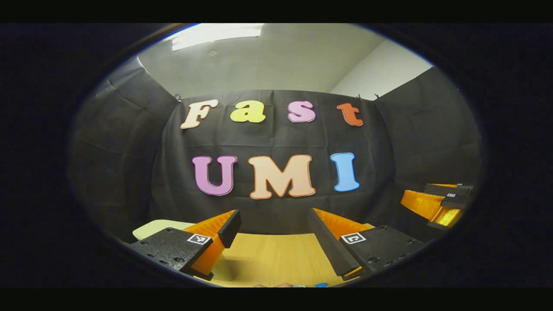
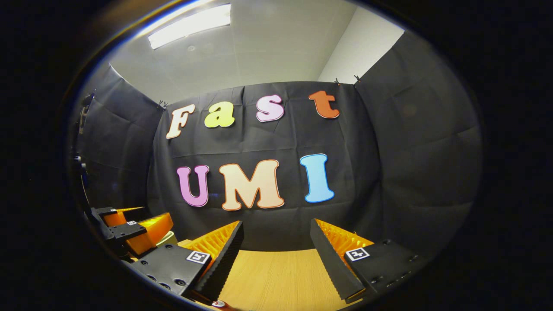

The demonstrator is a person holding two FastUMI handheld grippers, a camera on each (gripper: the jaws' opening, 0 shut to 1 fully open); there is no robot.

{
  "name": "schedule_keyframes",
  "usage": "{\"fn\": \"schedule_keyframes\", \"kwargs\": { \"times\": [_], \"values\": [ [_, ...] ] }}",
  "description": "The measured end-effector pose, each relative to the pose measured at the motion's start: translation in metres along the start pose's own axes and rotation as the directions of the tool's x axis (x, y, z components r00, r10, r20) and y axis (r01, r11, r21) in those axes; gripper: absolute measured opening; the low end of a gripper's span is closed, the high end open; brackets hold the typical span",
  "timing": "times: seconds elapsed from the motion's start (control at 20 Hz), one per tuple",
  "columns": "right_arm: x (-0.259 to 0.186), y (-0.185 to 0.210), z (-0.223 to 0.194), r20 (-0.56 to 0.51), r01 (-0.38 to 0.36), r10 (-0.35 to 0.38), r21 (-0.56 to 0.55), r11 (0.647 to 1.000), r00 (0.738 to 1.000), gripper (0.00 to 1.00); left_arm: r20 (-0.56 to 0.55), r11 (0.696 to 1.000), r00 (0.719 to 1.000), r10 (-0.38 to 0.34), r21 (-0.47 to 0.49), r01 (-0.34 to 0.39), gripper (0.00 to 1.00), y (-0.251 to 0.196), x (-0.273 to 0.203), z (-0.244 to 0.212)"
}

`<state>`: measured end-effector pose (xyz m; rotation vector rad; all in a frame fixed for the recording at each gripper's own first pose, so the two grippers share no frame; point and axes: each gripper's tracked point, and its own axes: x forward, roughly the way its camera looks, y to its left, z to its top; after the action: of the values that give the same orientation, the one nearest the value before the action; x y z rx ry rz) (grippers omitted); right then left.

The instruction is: Press the lid of the desktop garbage bin to open it, pick up the crumpled paper on the desktop and throw it into the bin, then pick up the pop can on the desktop and drop it into the bin, and finally close the garbage bin lid.

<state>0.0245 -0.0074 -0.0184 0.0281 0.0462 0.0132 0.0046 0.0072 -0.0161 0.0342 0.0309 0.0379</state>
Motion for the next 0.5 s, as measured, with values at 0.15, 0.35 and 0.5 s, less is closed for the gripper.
{"fn": "schedule_keyframes", "kwargs": {
  "times": [0.15, 0.35, 0.5],
  "values": [
    [-0.0002, -0.0038, -0.0005, -0.001, 0.003, -0.003, -0.005, 1.000, 1.000, 0.95, 0.001, 1.000, 1.000, -0.012, 0.003, 0.012, 0.93, -0.0053, -0.0003, -0.0002],
    [-0.0018, -0.0074, -0.0048, -0.012, 0.006, -0.007, -0.015, 1.000, 1.000, 0.97, 0.002, 1.000, 1.000, -0.011, 0.003, 0.011, 0.94, -0.0062, 0.0016, -0.0014],
    [-0.0030, -0.0064, -0.0048, -0.014, -0.001, 0.001, -0.019, 1.000, 1.000, 0.95, -0.006, 1.000, 1.000, -0.013, 0.003, 0.013, 0.89, -0.0045, 0.0020, -0.0026]
  ]
}}
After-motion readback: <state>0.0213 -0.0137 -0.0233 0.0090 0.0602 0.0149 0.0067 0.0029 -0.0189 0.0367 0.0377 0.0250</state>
